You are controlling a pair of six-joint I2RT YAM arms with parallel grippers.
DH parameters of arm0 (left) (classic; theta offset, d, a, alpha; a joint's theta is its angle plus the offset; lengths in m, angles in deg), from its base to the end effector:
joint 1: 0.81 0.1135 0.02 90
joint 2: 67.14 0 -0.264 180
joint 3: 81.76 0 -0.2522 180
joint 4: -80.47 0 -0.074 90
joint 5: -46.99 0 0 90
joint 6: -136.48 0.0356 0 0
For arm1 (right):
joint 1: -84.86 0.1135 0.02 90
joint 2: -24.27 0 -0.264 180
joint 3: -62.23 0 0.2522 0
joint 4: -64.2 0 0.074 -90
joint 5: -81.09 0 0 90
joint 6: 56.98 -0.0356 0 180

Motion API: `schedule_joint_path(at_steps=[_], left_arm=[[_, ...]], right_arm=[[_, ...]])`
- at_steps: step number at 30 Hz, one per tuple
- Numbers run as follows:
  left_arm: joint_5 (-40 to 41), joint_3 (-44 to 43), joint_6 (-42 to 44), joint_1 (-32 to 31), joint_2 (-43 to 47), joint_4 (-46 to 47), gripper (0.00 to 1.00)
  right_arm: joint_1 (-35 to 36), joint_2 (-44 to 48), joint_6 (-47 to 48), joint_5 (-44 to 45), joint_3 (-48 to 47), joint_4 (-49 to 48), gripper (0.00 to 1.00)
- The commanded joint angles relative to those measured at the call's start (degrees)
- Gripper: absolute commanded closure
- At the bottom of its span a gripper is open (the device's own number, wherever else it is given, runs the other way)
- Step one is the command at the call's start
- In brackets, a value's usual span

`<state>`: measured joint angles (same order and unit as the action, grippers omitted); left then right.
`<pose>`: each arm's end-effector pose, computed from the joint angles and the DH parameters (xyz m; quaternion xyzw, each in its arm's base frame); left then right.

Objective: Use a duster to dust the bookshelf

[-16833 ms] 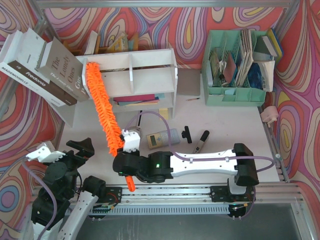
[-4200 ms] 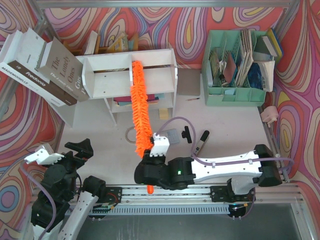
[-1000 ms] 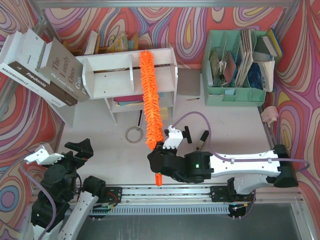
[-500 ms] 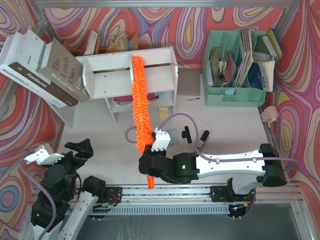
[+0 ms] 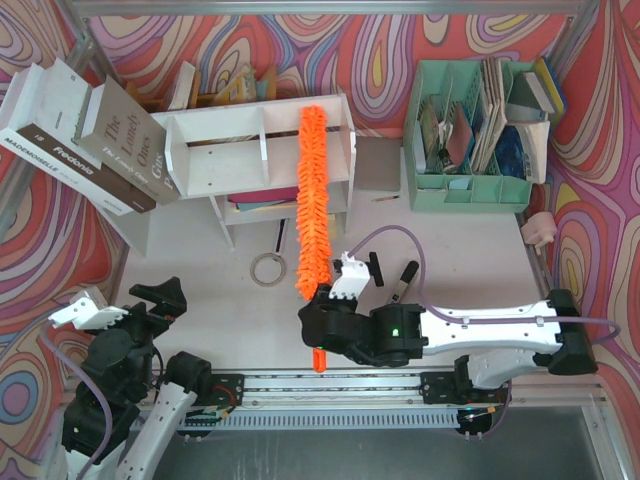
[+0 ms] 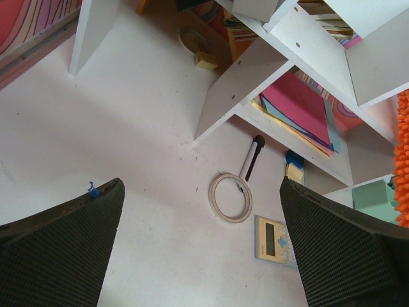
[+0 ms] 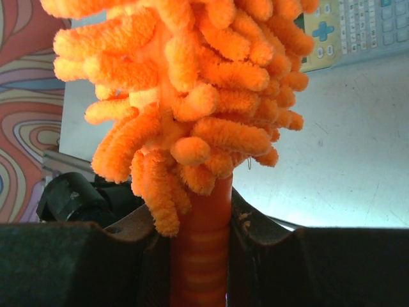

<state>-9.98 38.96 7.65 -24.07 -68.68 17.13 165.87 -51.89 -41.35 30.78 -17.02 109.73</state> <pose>0.0022 0.0202 0.3237 -0.2854 0.6778 -0.1517 0.6604 0.0668 0.2765 0.3150 0.0868 0.8672 0.3043 0.3844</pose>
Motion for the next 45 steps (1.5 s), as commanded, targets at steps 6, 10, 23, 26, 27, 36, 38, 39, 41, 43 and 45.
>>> schedule_joint_path(at_steps=[6,10,23,26,27,36,38,39,41,43,45], left_arm=[[0.8,0.8,-0.2,-0.3,0.1,0.2,0.01],[0.8,0.9,-0.2,-0.3,0.1,0.2,0.02],[0.4,0.9,-0.2,-0.3,0.0,0.4,0.02],[0.4,0.9,-0.3,-0.3,0.2,0.3,0.01],[0.5,0.9,-0.3,-0.3,0.2,0.3,0.01],[0.2,0.9,-0.1,-0.3,-0.2,0.4,0.02],[0.3,0.9,-0.2,-0.3,-0.1,0.3,0.02],[0.4,0.9,-0.2,-0.3,0.0,0.3,0.02],[0.4,0.9,-0.2,-0.3,0.2,0.2,0.02],[0.4,0.9,-0.3,-0.3,0.2,0.2,0.02],[0.4,0.9,-0.1,-0.3,0.1,0.3,0.02]], right_arm=[[0.2,-8.2,10.7,-2.4,-8.0,-6.4,1.00],[0.1,-6.1,7.8,0.2,-6.0,-4.7,1.00],[0.1,0.4,-2.8,5.4,-1.5,3.9,1.00],[0.1,-1.2,1.3,3.0,-2.1,-0.5,1.00],[0.1,-2.1,2.8,2.0,-2.6,-1.9,1.00],[0.9,-5.0,6.7,0.8,-6.3,-1.5,1.00],[0.9,-3.4,5.5,1.7,-5.2,-0.8,1.00],[1.0,-2.6,5.2,2.1,-4.7,-0.6,1.00],[1.0,-0.9,5.5,3.1,-3.8,-0.2,1.00],[1.1,0.7,5.3,4.4,-3.4,0.9,1.00],[1.2,2.7,6.4,5.3,-2.8,0.8,1.00]])
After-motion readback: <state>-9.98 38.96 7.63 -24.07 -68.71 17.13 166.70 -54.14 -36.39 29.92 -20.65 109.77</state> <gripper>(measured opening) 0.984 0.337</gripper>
